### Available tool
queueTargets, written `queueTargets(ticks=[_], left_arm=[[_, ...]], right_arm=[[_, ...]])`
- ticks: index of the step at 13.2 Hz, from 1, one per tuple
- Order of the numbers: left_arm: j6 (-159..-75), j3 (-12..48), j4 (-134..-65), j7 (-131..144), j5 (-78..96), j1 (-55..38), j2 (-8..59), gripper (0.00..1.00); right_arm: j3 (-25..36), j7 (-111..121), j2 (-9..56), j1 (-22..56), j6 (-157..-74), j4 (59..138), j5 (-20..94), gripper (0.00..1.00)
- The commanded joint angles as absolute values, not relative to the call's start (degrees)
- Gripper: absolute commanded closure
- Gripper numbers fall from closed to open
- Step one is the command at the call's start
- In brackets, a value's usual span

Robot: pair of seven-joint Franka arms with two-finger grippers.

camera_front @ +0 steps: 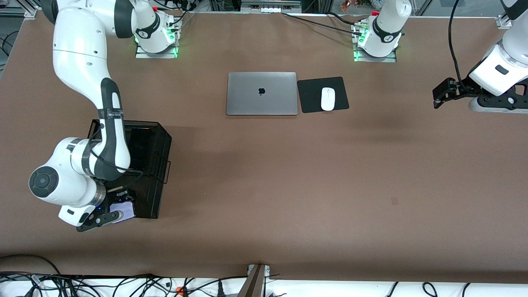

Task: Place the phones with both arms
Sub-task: 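Lower and release the Huawei phone into the basket with the right gripper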

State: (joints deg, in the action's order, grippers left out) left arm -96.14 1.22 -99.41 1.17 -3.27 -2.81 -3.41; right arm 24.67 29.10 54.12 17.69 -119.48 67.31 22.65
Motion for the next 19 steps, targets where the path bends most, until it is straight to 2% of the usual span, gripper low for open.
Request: queueTargets(ticks=[1, 4, 7, 11, 13, 19], left_arm=[[-94.7, 1.2, -98.1, 0.3, -4.2, -2.9, -3.1, 0.0], [-94.6, 1.2, -98.1, 0.2, -4.2, -2.9, -3.1, 0.0], [-94.6, 1.2, -98.1, 0.2, -4.2, -2.9, -3.1, 0.0], [-94.6, 1.2, -98.1, 0.3, -4.2, -2.9, -3.1, 0.0], [-94.6, 1.2, -98.1, 0.2, -4.2, -2.9, -3.1, 0.0], [-93.9, 1.0, -98.1, 0.1, -4.2, -2.7, -3.1, 0.0]], right_arm=[[23.9, 30.2, 54.4, 16.4, -118.7, 65.6, 25.3, 0.0], [24.1, 30.2, 53.1, 16.2, -116.5, 65.7, 25.8, 0.0], [25.5, 29.8, 49.7, 15.3, -108.9, 65.7, 25.4, 0.0], [28.3, 26.0, 41.7, 17.1, -96.9, 65.9, 20.8, 0.0], [28.3, 22.7, 36.2, 18.6, -93.9, 69.6, 16.7, 0.0], [28.1, 15.3, 19.9, 22.4, -95.4, 87.2, 8.5, 0.0]])
